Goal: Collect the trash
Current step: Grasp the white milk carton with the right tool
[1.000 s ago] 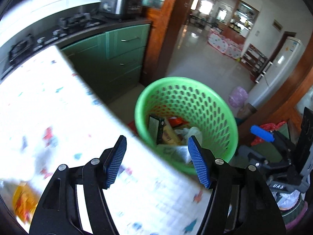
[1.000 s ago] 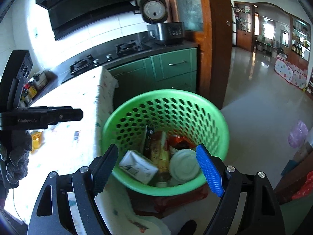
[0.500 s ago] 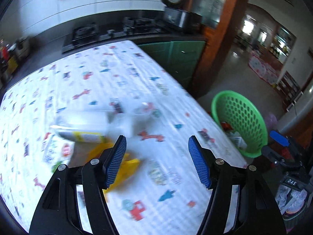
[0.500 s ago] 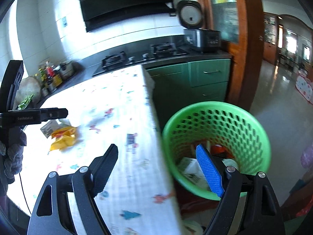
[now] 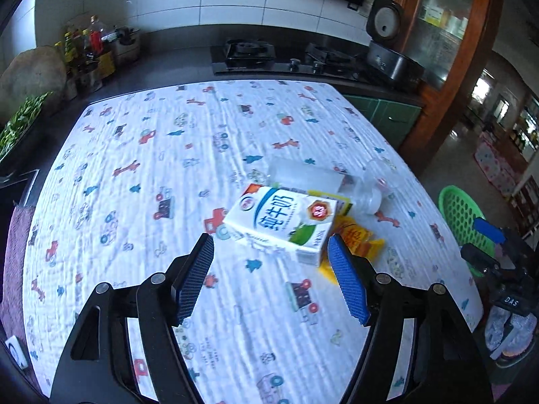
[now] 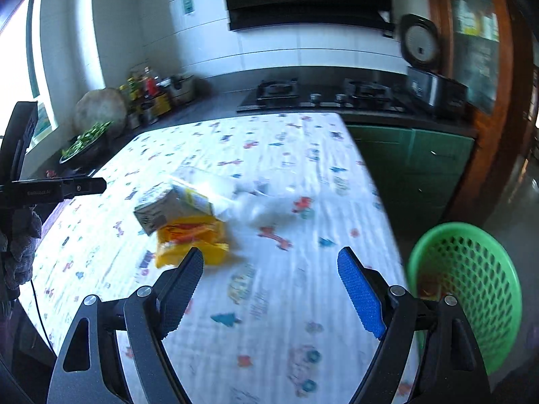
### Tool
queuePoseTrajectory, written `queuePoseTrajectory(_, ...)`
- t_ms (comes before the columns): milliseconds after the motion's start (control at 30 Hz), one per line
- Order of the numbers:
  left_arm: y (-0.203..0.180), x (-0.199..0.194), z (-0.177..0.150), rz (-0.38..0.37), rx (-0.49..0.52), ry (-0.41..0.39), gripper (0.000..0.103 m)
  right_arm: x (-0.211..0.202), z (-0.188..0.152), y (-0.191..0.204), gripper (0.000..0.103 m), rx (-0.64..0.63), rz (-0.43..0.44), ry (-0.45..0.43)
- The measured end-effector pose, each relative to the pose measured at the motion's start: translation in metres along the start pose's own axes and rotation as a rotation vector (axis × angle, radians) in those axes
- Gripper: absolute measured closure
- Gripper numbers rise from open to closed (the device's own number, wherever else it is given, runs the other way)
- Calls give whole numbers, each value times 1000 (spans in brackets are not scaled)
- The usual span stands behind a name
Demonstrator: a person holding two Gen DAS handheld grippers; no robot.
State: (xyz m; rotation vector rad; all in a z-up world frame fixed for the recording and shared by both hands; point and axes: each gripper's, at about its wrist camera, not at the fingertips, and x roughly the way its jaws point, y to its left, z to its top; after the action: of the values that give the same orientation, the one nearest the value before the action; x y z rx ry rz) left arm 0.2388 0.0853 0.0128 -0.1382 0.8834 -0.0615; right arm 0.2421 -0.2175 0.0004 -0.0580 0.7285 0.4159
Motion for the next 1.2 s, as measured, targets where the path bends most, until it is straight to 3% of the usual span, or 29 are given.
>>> queuePoseTrajectory(267, 38, -4, -19, 29, -49, 11, 33, 46, 31, 61, 24, -124, 99, 53)
queuePoseTrajectory(567, 60, 1, -31, 40, -80, 29, 33, 90, 51, 102, 24, -208, 158, 110)
queuePoseTrajectory(1200, 76, 19, -41, 23, -96, 69, 32, 162, 71, 163, 18, -450, 193, 270)
